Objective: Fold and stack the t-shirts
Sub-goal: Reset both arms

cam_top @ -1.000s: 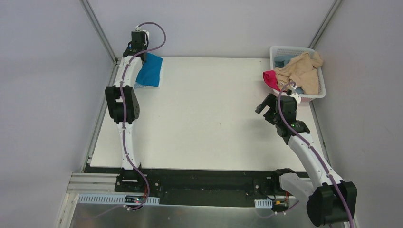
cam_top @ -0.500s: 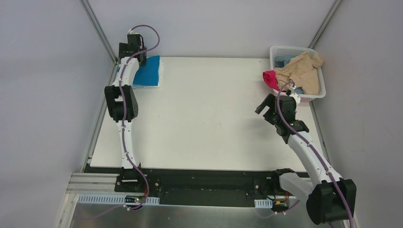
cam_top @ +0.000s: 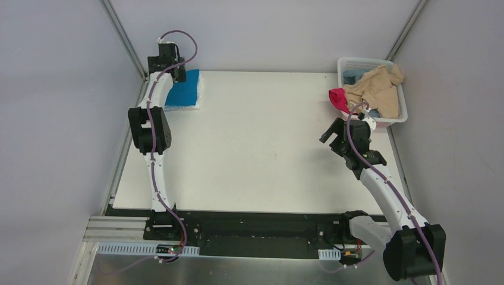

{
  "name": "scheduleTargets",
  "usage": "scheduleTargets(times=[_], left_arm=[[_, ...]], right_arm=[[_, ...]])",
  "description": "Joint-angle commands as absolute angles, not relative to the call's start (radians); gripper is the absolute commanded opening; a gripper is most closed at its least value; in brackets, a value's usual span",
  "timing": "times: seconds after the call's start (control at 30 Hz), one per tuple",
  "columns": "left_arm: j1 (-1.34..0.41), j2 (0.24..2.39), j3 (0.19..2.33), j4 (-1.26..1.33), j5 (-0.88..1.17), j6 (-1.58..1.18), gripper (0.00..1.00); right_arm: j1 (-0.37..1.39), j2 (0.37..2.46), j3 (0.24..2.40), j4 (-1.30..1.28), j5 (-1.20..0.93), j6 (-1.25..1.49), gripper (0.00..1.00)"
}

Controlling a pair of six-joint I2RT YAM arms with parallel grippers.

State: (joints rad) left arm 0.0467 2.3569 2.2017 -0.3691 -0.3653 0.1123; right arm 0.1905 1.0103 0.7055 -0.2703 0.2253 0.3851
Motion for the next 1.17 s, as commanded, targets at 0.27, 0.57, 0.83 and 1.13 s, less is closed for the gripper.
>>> scheduleTargets(times=[0.27,0.57,0.83,1.13], left_arm=[[-0.031,1.709,1.649,-0.383,-0.146,-0.394,0.99],[-0.406,1.341,1.073,-0.376,-0.261,-0.587,0.99],[-0.656,1.205,0.851,-0.316,-0.279,-0.653,0.99],[-0.659,1.132,0.766,-0.233,-0.307,-0.653,0.99]], right_arm=[[0.188,0.943,0.717,-0.304,0.237,0.455,1.0],[0.188,0.901,0.686,-0.371,0.136,0.448,1.0],[0.187,0.868,0.615,-0.328,0.12,0.474,1.0],[0.188,0.831,0.557,-0.267,0.148,0.482,1.0]])
